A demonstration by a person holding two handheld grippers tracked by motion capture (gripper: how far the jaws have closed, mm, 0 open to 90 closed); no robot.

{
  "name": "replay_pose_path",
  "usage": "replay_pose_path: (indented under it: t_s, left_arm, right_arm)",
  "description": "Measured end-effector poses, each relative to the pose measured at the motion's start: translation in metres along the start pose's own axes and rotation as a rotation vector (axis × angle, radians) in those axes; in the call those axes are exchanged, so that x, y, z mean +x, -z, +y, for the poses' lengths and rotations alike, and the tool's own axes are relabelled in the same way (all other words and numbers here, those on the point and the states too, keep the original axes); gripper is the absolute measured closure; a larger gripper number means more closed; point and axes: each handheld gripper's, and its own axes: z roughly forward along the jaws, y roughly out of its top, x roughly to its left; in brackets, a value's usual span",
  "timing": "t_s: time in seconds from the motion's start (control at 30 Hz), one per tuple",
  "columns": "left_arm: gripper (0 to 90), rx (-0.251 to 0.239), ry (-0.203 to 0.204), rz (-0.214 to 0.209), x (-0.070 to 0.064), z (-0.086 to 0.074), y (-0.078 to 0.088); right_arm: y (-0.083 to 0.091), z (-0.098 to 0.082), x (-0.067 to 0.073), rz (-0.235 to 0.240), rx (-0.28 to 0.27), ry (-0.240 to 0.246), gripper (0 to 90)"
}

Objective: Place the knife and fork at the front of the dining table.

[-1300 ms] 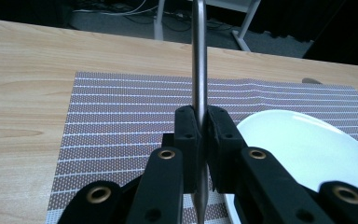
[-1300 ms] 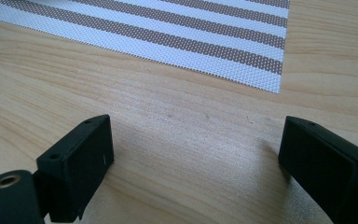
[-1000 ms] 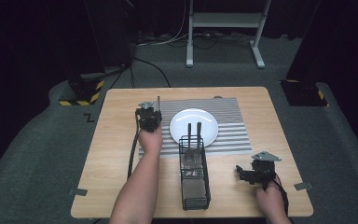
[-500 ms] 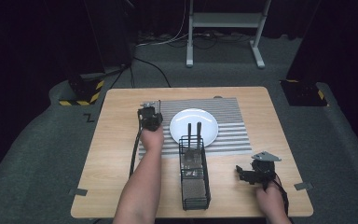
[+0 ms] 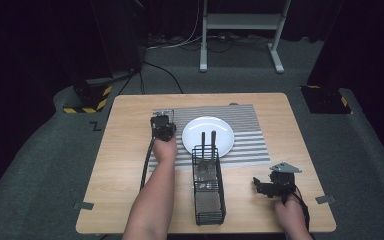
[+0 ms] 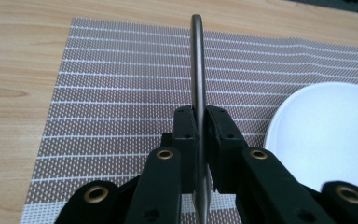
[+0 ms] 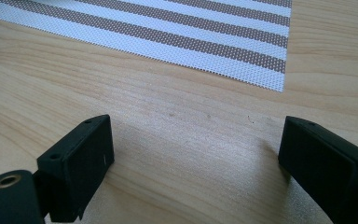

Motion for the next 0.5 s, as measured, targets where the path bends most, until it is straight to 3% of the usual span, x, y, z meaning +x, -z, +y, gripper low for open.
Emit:
replay_pose_path:
  t_s: [0.17, 0.3, 0.5]
  left_arm:
    - [82.2, 0.011, 0.013, 0.003, 0.003, -0.003, -0.003]
    - [79.6, -0.025, 0.02, -0.012, 0.006, -0.001, 0.001]
    - [75.3, -0.042, -0.004, -0.012, 0.007, -0.001, 0.012]
  right_arm:
    - [0.0, 0.0, 0.0, 0.0, 0.0, 0.0, 10.1]
    - [0.0, 0.0, 0.0, 0.001, 0.0, 0.0, 10.1]
    - [0.0, 0.0, 0.0, 0.002, 0.001, 0.0, 10.1]
